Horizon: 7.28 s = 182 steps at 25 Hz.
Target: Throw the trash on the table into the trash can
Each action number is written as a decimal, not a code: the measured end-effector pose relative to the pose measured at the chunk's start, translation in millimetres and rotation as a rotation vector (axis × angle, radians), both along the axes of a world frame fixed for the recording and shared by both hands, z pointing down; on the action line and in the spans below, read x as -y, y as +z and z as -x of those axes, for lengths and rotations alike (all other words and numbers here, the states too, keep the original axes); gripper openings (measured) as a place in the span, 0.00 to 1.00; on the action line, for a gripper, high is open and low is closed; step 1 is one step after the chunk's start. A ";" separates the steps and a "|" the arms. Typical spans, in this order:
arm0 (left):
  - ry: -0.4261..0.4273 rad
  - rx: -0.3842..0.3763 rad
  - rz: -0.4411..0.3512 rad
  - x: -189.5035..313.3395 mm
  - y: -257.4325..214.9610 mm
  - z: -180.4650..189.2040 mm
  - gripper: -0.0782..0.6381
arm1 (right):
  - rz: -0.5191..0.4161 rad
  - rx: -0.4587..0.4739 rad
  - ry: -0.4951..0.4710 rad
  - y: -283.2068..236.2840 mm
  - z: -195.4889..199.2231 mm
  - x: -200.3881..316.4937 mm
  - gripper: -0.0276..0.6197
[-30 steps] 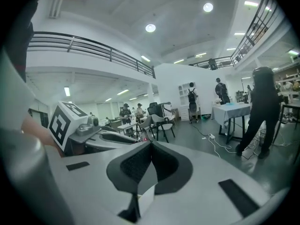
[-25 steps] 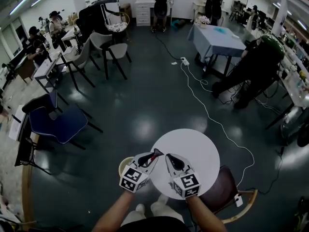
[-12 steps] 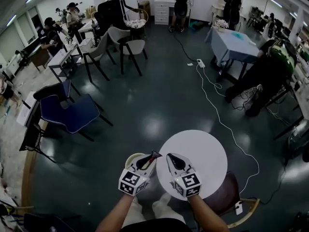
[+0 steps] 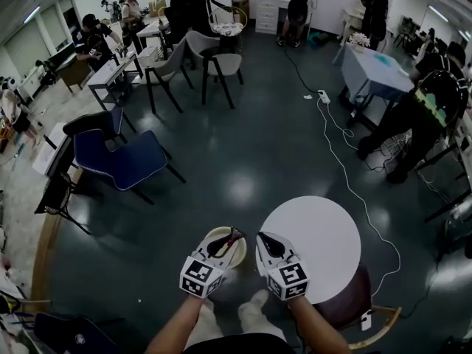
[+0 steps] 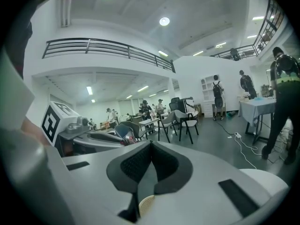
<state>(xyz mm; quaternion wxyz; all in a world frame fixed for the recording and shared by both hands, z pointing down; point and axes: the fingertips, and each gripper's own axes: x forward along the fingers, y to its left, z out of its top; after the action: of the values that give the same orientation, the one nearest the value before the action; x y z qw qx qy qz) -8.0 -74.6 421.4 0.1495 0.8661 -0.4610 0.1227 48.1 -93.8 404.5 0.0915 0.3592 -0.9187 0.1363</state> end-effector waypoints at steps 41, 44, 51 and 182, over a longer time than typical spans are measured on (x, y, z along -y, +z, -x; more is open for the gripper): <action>0.142 -0.019 0.313 56.4 349.1 166.5 0.21 | 0.266 -0.027 0.251 324.1 158.1 68.7 0.07; 0.139 -0.018 0.344 53.5 385.4 172.6 0.21 | 0.288 -0.032 0.242 357.0 166.4 67.1 0.07; 0.103 -0.017 0.402 61.8 470.2 191.3 0.21 | 0.345 -0.049 0.264 431.5 168.0 63.7 0.07; 0.227 -0.055 -0.319 -53.3 -123.2 274.2 0.13 | -0.154 -0.007 0.176 -106.8 293.7 -53.1 0.07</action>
<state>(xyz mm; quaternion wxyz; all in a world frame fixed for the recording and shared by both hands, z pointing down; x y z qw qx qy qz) -282.2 -21.4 298.2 0.0081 0.9282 -0.3698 0.0403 -245.6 -40.8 297.7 0.0547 0.4452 -0.8909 0.0716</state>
